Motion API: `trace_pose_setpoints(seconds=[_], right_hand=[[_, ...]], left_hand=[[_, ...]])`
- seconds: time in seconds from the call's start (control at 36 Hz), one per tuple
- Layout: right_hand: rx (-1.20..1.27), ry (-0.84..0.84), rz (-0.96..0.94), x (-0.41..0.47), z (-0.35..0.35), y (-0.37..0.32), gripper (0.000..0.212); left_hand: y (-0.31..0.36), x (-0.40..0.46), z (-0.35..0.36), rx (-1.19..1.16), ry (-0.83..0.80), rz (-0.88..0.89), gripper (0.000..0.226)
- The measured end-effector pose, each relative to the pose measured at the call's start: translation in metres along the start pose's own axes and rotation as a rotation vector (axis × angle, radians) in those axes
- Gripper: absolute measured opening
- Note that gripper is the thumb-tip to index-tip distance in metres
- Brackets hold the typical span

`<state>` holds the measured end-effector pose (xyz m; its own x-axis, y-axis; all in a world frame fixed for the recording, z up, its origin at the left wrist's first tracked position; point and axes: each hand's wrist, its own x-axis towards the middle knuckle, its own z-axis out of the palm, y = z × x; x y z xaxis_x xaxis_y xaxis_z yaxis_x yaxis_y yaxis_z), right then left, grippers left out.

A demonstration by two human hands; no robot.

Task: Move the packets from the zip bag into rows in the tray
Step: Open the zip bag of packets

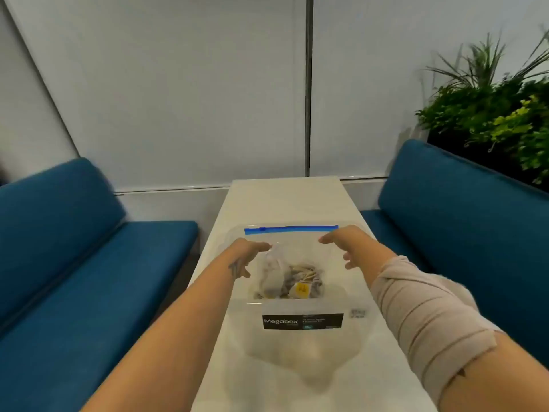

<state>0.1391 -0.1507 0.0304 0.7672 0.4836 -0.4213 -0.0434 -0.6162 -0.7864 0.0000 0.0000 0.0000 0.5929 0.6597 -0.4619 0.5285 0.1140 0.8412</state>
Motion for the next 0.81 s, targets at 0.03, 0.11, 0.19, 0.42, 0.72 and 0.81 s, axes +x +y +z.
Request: trace_pose_setpoints(seconds=[0.03,0.11,0.19,0.42,0.72,0.81], right_hand=[[-0.002,-0.011,0.017,0.003,0.001,0.002,0.064],[0.013,-0.041,0.040,0.016,0.003,0.008,0.064],[0.015,-0.049,0.047,0.031,0.007,0.011,0.066],[0.097,-0.057,-0.012,0.061,0.016,0.017,0.069],[0.026,-0.161,-0.096,0.060,0.018,0.016,0.048],[0.033,-0.173,-0.143,0.057,0.015,0.014,0.039]], left_hand=[[0.000,0.004,0.001,0.012,0.010,-0.003,0.065],[-0.003,0.013,-0.001,0.037,-0.001,-0.010,0.065],[-0.006,0.027,-0.002,0.047,-0.008,-0.022,0.067],[-0.011,0.054,0.001,0.001,0.017,-0.023,0.073],[-0.017,0.055,0.010,0.051,0.082,0.076,0.073],[-0.016,0.055,0.009,0.085,0.123,0.147,0.055]])
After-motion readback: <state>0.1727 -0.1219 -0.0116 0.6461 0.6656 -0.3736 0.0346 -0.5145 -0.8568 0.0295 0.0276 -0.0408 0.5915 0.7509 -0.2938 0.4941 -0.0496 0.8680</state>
